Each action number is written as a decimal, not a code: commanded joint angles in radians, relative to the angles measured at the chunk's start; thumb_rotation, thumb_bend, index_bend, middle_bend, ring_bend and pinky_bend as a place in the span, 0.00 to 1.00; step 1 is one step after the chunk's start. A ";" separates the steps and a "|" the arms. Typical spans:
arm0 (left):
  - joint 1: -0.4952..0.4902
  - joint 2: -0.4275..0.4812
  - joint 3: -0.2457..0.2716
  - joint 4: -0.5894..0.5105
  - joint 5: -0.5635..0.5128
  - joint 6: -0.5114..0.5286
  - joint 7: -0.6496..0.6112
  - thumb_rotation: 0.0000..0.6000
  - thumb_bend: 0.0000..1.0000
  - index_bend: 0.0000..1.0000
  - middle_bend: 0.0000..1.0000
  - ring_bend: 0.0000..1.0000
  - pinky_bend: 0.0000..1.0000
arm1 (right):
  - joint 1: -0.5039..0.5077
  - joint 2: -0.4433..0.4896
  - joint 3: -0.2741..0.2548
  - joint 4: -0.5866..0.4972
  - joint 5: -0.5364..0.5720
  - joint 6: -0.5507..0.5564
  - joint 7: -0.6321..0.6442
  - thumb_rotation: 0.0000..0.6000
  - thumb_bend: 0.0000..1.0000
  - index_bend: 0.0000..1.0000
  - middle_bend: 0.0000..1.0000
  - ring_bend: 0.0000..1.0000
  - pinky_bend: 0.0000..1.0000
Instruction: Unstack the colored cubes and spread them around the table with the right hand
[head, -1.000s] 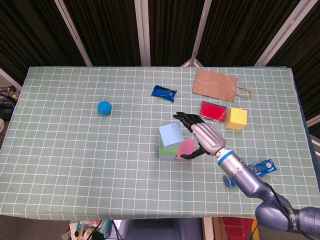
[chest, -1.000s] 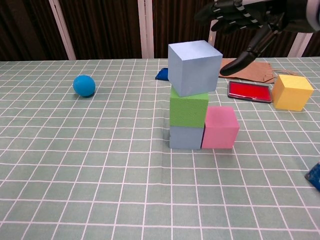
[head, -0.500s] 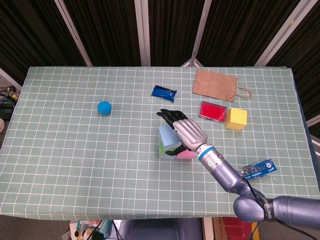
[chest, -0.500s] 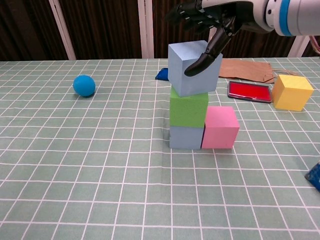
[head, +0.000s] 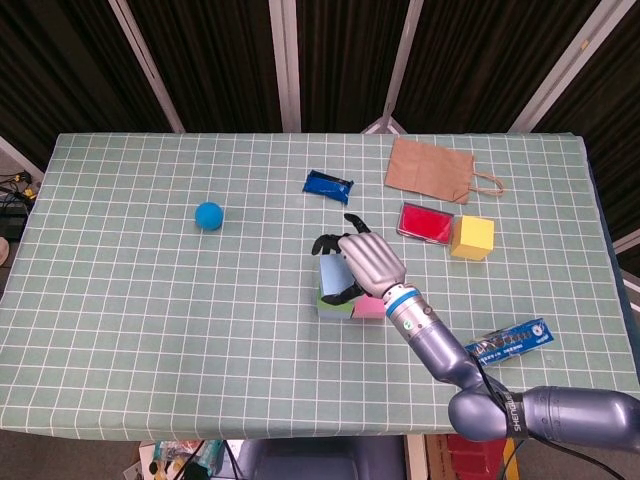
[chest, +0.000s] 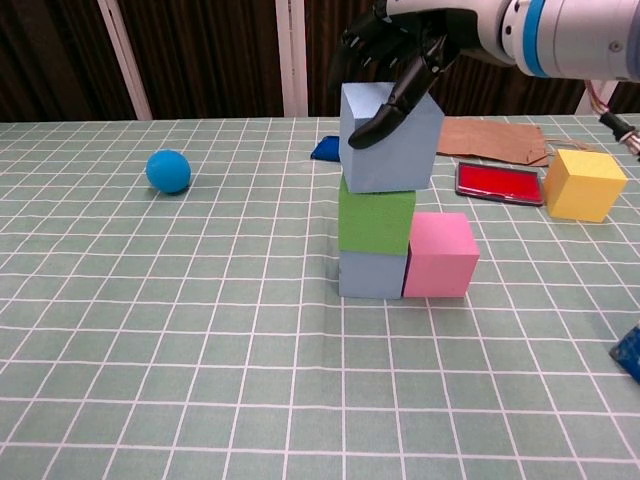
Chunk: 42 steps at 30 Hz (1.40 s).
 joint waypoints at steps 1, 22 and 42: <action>0.000 0.001 0.000 0.000 -0.001 -0.002 -0.001 1.00 0.29 0.12 0.00 0.00 0.01 | -0.014 -0.054 0.006 0.026 -0.039 0.074 0.006 1.00 0.17 0.54 0.60 0.68 0.17; -0.004 -0.014 -0.002 -0.018 -0.013 -0.001 0.061 1.00 0.29 0.13 0.00 0.00 0.01 | 0.078 -0.457 0.125 0.515 0.003 0.289 -0.069 1.00 0.18 0.44 0.36 0.41 0.06; -0.011 -0.011 0.001 -0.017 -0.006 -0.016 0.058 1.00 0.29 0.14 0.00 0.00 0.01 | -0.040 -0.227 0.137 0.146 0.200 0.158 -0.209 1.00 0.13 0.00 0.00 0.00 0.00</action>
